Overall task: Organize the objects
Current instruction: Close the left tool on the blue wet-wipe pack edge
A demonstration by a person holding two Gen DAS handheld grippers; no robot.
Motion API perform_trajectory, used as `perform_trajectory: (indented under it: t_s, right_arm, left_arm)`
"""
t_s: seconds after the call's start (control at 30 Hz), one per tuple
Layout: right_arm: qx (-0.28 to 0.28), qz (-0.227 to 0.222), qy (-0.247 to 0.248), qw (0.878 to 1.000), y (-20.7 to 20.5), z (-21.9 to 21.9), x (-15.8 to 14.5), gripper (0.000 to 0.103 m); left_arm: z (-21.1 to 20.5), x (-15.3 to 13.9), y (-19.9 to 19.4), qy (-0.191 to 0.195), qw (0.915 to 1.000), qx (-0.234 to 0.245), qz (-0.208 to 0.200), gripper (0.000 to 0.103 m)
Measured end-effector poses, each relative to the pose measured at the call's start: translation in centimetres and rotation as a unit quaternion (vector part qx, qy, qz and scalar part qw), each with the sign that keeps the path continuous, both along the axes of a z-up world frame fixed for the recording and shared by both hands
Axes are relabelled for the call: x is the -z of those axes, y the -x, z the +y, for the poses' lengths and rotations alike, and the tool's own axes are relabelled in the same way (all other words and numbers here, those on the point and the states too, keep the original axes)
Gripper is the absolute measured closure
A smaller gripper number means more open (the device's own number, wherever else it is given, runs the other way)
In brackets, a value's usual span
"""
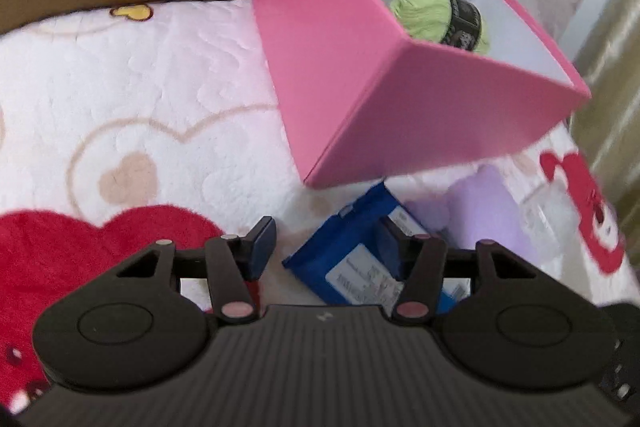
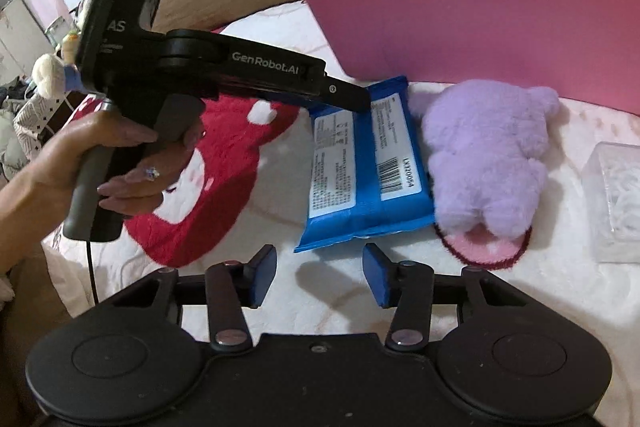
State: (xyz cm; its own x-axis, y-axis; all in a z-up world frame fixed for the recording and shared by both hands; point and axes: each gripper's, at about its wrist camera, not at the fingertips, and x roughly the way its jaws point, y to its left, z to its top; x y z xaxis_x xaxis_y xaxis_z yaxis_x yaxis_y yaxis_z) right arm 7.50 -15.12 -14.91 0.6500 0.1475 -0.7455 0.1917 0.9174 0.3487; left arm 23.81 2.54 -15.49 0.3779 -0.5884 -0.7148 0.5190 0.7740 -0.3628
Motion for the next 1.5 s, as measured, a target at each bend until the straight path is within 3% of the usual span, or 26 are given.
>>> perform_trajectory:
  t_s: [0.3,0.37,0.43,0.5,0.57,0.7,0.83,0.87,0.97,1.13,1.23,1.4,1.5]
  right_arm:
    - [0.024,-0.005,-0.014,1.0,0.3,-1.9,0.0,0.061]
    - [0.022,0.0,-0.013,1.0,0.6,-2.0,-0.1,0.061]
    - [0.01,0.005,-0.005,1.0,0.7,-1.8,-0.7,0.061]
    - [-0.002,0.008,0.008,1.0,1.2,-1.3,-1.5,0.061]
    - [-0.012,0.019,0.032,0.999,1.6,-1.0,-2.2,0.061]
    - [-0.004,0.018,0.024,1.0,1.9,-1.3,-1.9,0.06]
    - [0.01,0.003,0.003,1.0,1.9,-1.7,-1.4,0.06]
    - [0.015,0.002,0.005,1.0,1.7,-1.7,-1.2,0.06]
    - [0.021,-0.007,-0.007,1.0,1.6,-2.2,-0.6,0.06]
    - [0.037,-0.012,-0.047,0.998,1.5,-3.3,-0.5,0.058]
    - [0.036,-0.014,-0.049,0.998,1.3,-3.3,-0.3,0.061]
    - [0.032,-0.013,-0.028,0.999,1.1,-2.8,0.2,0.064]
    - [0.031,-0.014,-0.025,0.999,1.2,-2.8,0.0,0.065]
  left_arm:
    - [-0.2,-1.0,2.6,-0.004,0.9999,0.009,-0.013,0.074]
    - [0.4,-1.4,3.3,0.008,0.9999,0.004,0.005,0.079]
    - [1.0,-1.7,4.0,0.039,0.9977,0.015,0.053,0.084]
    - [0.7,-1.7,5.2,0.036,0.9968,0.021,0.068,0.084]
    - [0.0,-1.8,6.4,-0.006,0.9984,0.024,0.05,0.084]
    - [-0.2,-2.3,6.0,-0.028,0.9994,0.011,0.018,0.084]
    - [-0.1,-1.9,3.8,-0.066,0.9972,-0.035,-0.009,0.05]
    - [0.1,-1.6,3.2,-0.069,0.9963,-0.047,-0.021,0.048]
    - [0.6,-0.9,2.2,-0.059,0.997,-0.049,-0.008,0.048]
    - [1.1,-0.9,2.5,0.004,0.9991,-0.034,0.025,0.05]
    - [0.7,-0.4,2.4,-0.004,0.999,-0.036,0.027,0.05]
    - [0.4,-0.2,2.1,0.015,0.9979,-0.047,0.041,0.05]
    - [0.0,-0.4,2.8,0.007,0.9987,-0.037,0.034,0.058]
